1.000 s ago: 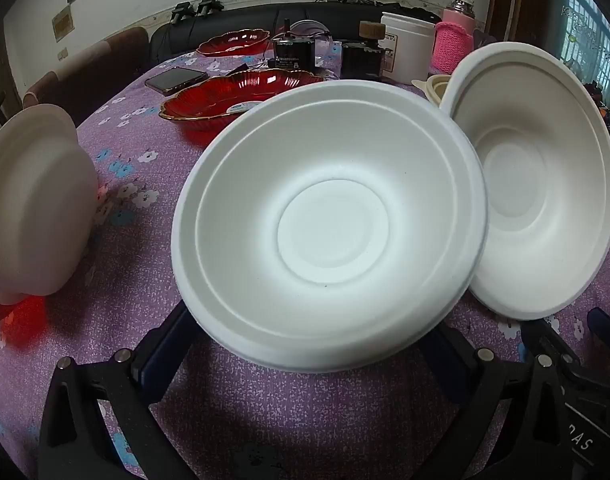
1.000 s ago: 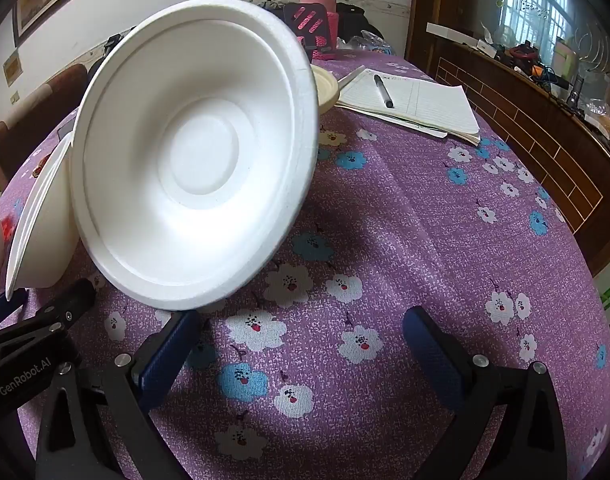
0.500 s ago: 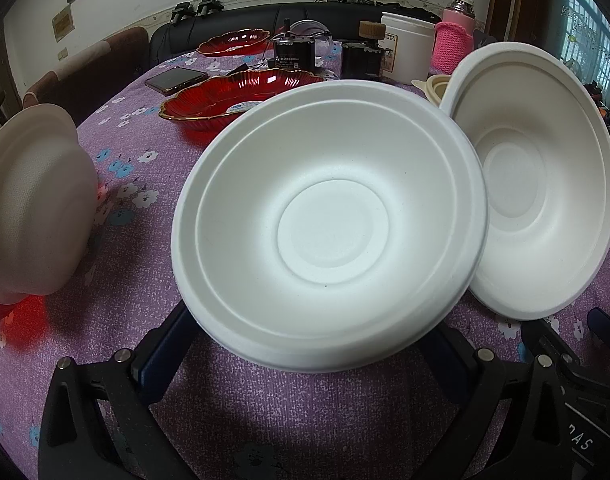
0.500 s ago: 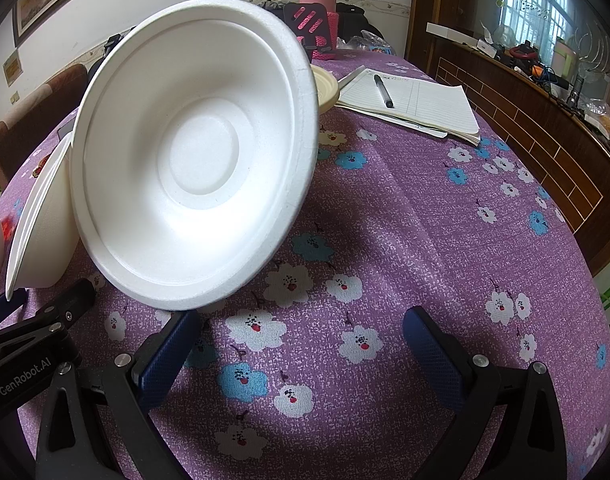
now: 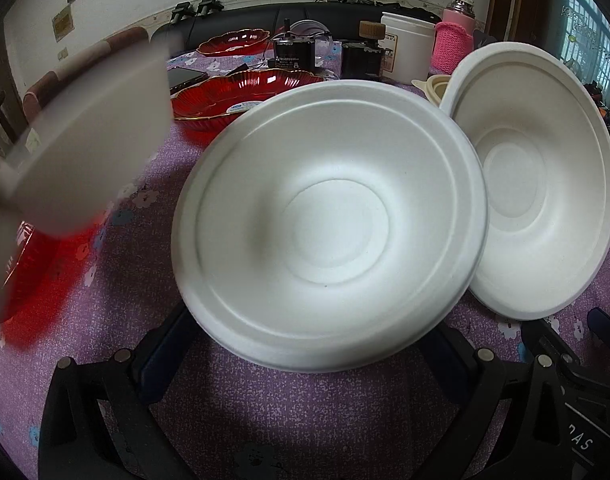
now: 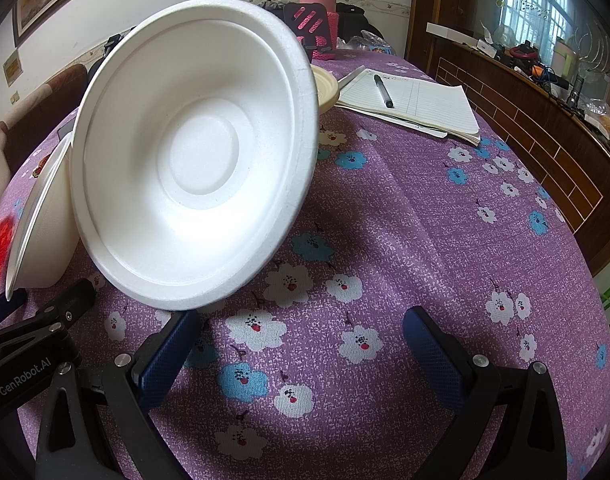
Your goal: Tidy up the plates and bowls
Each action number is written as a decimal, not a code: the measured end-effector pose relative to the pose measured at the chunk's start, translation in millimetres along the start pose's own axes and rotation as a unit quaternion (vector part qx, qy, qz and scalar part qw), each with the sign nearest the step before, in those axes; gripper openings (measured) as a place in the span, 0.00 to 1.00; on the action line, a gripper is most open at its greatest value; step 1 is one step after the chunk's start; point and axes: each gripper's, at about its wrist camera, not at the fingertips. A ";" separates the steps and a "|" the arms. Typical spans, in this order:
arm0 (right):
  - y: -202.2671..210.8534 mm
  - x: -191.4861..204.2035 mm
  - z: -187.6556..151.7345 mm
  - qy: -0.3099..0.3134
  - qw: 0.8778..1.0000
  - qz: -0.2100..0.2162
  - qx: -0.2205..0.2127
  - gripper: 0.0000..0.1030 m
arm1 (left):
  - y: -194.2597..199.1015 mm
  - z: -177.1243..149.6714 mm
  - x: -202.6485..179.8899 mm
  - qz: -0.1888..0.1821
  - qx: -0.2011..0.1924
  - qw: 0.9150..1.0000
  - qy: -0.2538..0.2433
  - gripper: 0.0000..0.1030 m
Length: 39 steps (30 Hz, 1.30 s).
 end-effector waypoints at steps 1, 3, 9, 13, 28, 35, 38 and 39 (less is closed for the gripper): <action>0.0 0.0 0.0 0.000 1.000 0.000 0.000 0.99 | 0.0 0.0 0.0 0.000 0.000 1.000 0.000 1.00; 0.0 0.0 0.0 0.000 1.000 0.000 0.000 0.99 | 0.0 0.0 0.0 0.000 0.000 1.000 0.000 1.00; 0.0 0.1 0.0 0.000 1.000 0.000 0.000 0.99 | 0.0 0.0 -0.1 0.000 0.000 1.000 0.000 1.00; 0.0 0.1 0.0 0.000 1.000 0.000 0.000 0.99 | 0.0 0.0 0.0 0.000 0.000 1.000 0.000 1.00; 0.3 0.2 0.1 -0.008 1.000 -0.003 0.005 0.99 | 3.3 -2.2 -1.9 0.007 0.004 1.000 0.010 1.00; 8.5 0.3 -7.5 0.001 0.999 0.007 0.035 0.99 | 16.4 -17.5 2.9 -0.003 0.047 0.999 -0.011 1.00; 19.9 -3.0 -19.8 0.008 0.999 0.010 0.039 0.99 | 24.3 -29.4 3.2 -0.006 0.048 0.999 -0.017 1.00; 22.4 -3.8 -23.0 0.010 0.999 0.011 0.040 0.99 | 27.5 -32.9 3.0 -0.011 0.051 0.998 -0.022 1.00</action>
Point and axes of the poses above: each gripper's, at about its wrist camera, not at the fingertips, and y roughly against the way its jaws point, x to its left, z to its top, and after that the axes turned 2 degrees about y, right-handed
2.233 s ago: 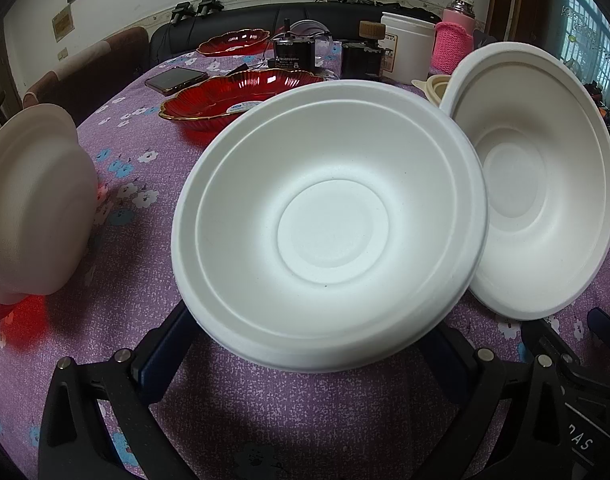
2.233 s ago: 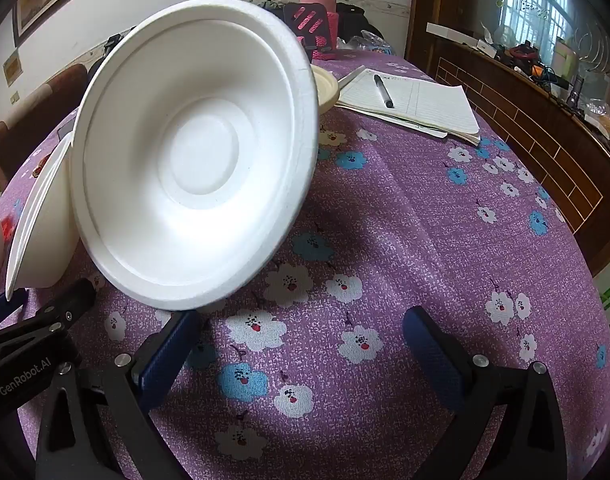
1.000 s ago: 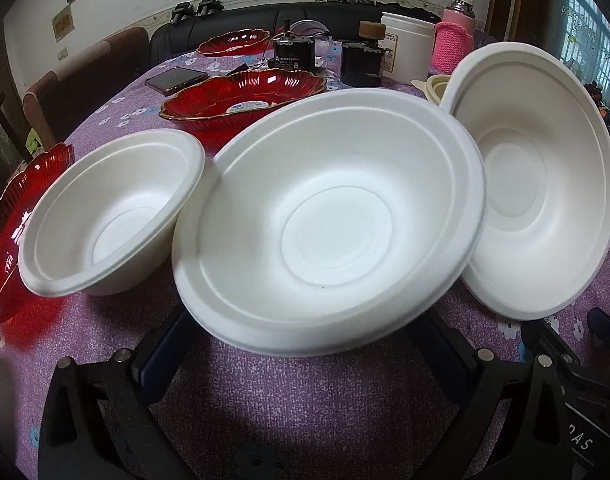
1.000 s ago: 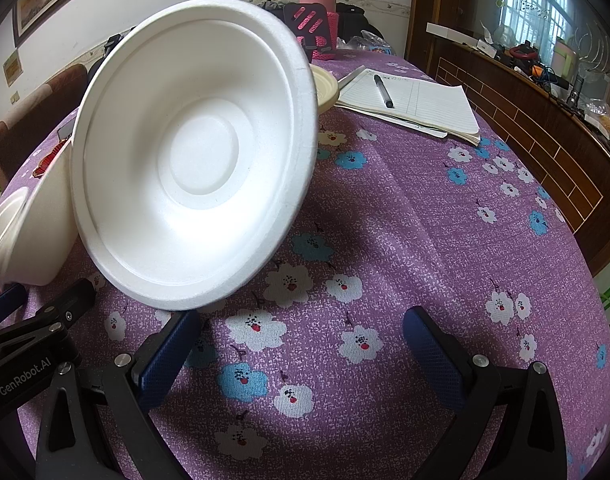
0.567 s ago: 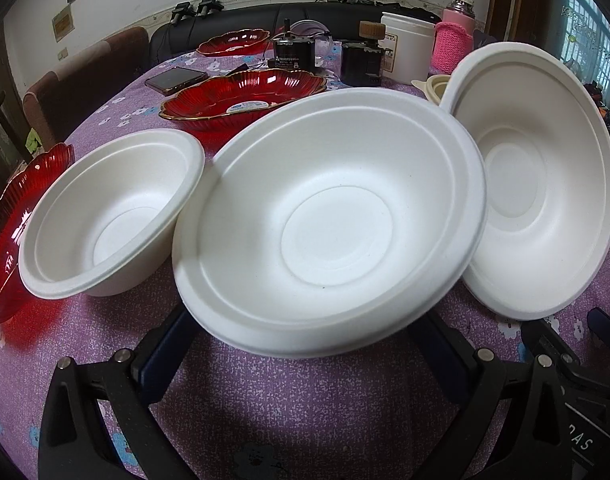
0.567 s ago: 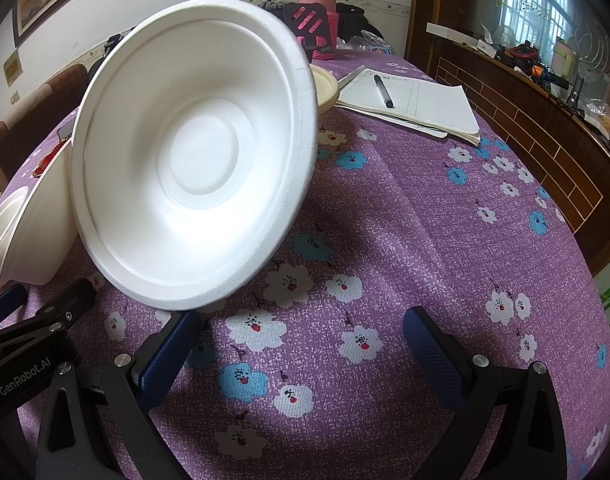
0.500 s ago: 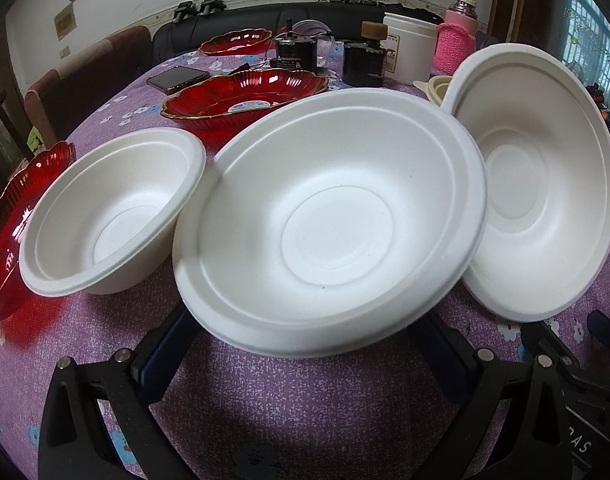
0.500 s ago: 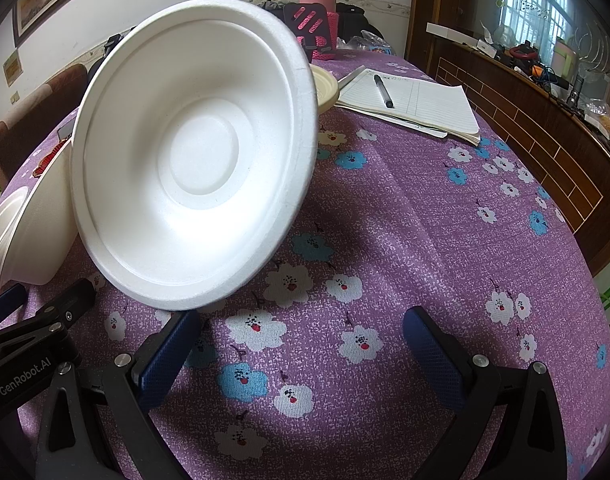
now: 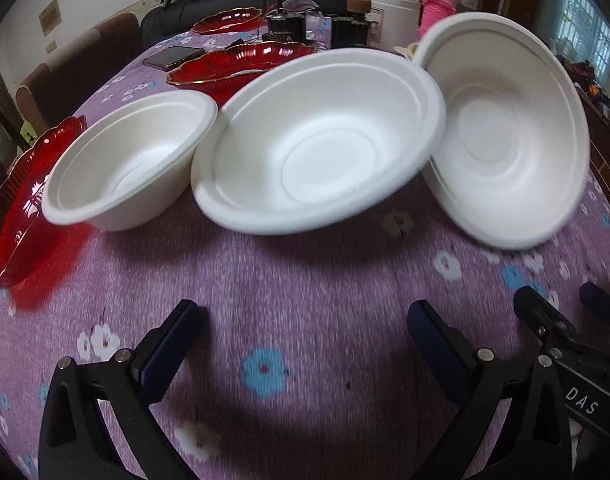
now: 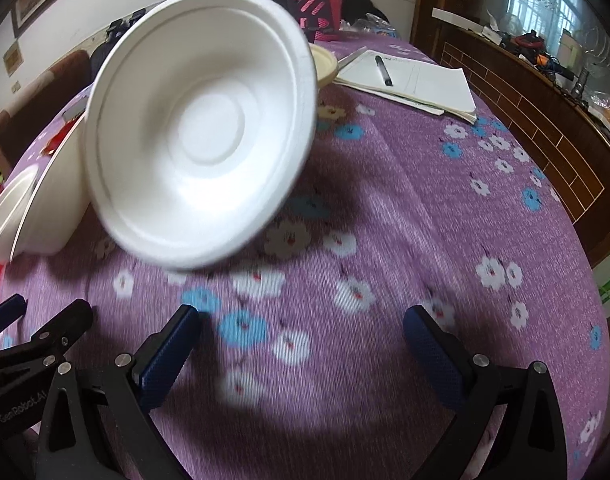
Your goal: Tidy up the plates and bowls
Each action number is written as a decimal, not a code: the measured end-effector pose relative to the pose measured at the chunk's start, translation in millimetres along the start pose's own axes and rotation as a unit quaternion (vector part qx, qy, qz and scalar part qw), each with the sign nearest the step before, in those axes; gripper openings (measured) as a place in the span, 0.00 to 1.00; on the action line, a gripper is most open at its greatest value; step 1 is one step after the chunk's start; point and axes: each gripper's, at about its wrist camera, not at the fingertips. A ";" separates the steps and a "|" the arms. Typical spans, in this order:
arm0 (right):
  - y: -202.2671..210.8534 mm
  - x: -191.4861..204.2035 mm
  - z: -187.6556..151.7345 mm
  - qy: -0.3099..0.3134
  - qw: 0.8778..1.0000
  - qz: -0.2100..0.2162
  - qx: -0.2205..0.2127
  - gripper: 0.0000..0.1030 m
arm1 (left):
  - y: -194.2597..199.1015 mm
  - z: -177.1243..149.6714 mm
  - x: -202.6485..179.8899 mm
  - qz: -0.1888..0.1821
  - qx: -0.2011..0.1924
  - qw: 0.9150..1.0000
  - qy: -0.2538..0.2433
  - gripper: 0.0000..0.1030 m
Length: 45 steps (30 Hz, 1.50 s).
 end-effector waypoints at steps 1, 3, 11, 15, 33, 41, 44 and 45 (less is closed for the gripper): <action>2.8 -0.6 -3.9 0.001 1.000 0.002 0.001 0.99 | 3.3 -4.7 -1.6 -0.012 0.005 1.000 -0.012 1.00; 8.8 -0.8 -13.3 0.006 1.000 0.005 0.002 0.99 | 11.2 -13.5 -3.7 -0.043 0.009 0.998 -0.033 1.00; 45.6 -4.2 -35.5 0.000 0.999 0.032 -0.011 0.99 | 84.7 -49.8 55.0 -0.114 -0.085 0.990 -0.021 1.00; 87.3 10.7 -24.0 0.014 0.996 0.017 -0.089 0.99 | 120.2 -52.3 116.1 -0.087 -0.161 0.983 0.025 1.00; 34.6 -10.1 61.7 -0.076 0.994 0.027 -0.069 0.09 | 178.3 -72.1 227.5 -0.060 -0.244 0.960 0.122 1.00; 82.8 -42.4 34.7 -0.080 0.993 -0.010 -0.081 0.17 | 173.5 -69.9 232.6 -0.062 -0.242 0.960 0.130 1.00; 107.4 -39.8 33.1 -0.077 0.988 -0.038 -0.127 0.50 | 173.0 -69.6 239.0 -0.057 -0.247 0.958 0.137 1.00; 116.6 -34.2 33.1 -0.074 0.986 -0.032 -0.144 0.57 | 173.2 -69.6 242.1 -0.053 -0.248 0.957 0.141 1.00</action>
Point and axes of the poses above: each gripper's, at about its wrist camera, not at the fingertips, and y roughly against the way its jaws point, x to its left, z to its top, and after that the axes turned 2 degrees about y, right-handed
